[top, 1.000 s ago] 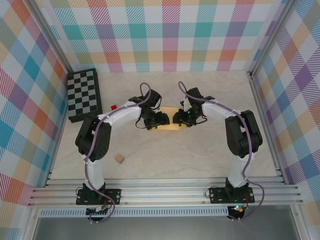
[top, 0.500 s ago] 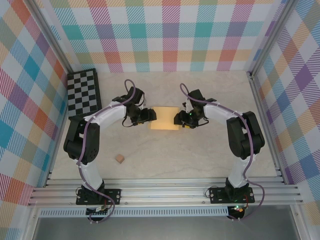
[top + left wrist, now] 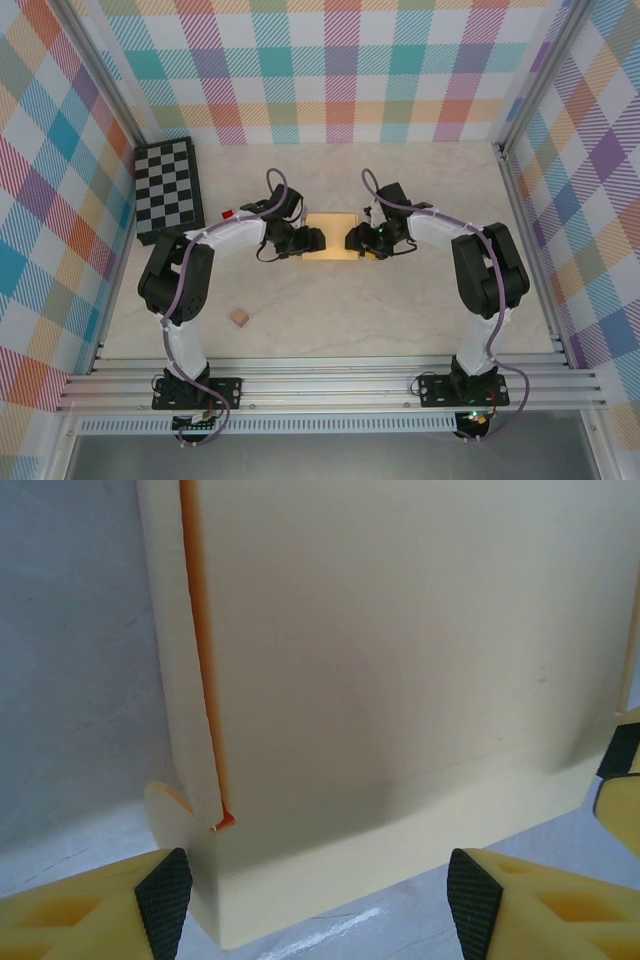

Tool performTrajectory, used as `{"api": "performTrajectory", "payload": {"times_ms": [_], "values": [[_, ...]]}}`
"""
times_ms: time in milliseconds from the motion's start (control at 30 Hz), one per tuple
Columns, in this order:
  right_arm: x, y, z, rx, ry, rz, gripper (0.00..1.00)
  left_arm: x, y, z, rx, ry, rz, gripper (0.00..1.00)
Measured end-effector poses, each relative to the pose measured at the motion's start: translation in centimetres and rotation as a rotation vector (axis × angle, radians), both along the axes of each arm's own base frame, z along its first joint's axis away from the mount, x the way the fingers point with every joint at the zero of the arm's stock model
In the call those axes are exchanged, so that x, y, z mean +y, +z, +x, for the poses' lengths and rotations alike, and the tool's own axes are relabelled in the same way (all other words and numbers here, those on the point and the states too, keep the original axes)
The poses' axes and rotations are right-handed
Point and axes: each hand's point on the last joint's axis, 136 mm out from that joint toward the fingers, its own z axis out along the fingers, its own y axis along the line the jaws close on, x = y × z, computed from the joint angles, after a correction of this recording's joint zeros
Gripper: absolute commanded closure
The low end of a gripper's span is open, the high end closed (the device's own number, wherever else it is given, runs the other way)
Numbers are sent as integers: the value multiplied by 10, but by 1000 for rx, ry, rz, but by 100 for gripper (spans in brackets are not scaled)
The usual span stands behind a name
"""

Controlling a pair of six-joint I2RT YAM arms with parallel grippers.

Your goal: Fold the paper box

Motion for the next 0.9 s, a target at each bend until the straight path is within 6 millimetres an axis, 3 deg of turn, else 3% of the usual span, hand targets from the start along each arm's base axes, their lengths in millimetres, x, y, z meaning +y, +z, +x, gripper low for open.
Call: {"api": "performTrajectory", "payload": {"times_ms": [267, 500, 700, 900], "values": [[1, 1, 0, 6, -3, 6, 46, -2, 3, 1, 3, 6, 15, 30], [2, 2, -1, 16, -13, 17, 47, -5, 6, -1, 64, 87, -12, 41], [1, 4, 1, 27, -26, 4, 48, -5, 12, -1, 86, 127, -3, 45], [0, 2, 2, 35, -29, -11, 49, -2, 16, 2, 74, 122, 34, 57]]}}
